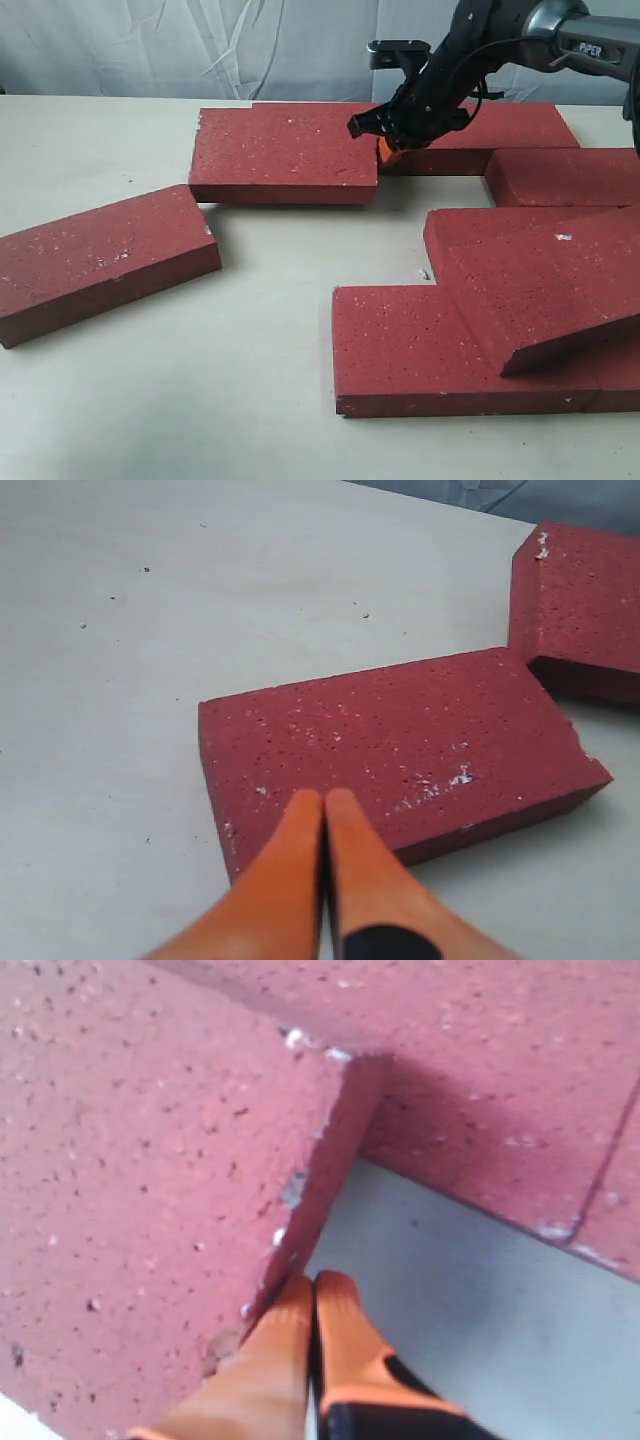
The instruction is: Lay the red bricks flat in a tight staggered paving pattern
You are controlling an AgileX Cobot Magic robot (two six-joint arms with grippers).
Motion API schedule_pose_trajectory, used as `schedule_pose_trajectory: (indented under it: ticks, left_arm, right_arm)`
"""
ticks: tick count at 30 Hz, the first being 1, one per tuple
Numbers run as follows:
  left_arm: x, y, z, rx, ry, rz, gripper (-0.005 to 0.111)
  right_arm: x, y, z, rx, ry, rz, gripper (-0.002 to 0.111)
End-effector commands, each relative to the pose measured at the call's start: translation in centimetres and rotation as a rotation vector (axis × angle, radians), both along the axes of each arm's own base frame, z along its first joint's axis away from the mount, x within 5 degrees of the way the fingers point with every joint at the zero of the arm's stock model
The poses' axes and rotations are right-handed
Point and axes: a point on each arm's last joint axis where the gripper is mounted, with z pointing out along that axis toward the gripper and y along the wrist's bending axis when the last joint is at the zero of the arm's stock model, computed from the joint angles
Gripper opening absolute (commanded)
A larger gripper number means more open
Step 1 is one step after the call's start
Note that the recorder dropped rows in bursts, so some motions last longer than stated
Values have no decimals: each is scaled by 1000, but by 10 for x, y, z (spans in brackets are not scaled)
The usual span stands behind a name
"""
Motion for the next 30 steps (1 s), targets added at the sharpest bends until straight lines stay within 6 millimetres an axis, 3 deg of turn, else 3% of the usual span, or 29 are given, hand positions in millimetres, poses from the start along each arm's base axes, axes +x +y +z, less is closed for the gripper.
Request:
schedule_pose_trajectory:
  ticks: [1, 15, 26, 30]
  left_arm:
    - [2, 0, 3, -7, -12, 5, 0]
    - [2, 0, 3, -25, -11, 9, 0]
    - [1, -2, 3, -67, -3, 12, 0]
    - [3, -4, 14, -33, 2, -34, 0]
  right_arm:
    - [-7, 16, 3, 7, 16, 43, -1]
    - [-28, 35, 4, 47, 168, 111, -1]
    - [-36, 34, 34, 55, 160, 132, -1]
    - [-39, 33, 47, 58, 144, 138, -1]
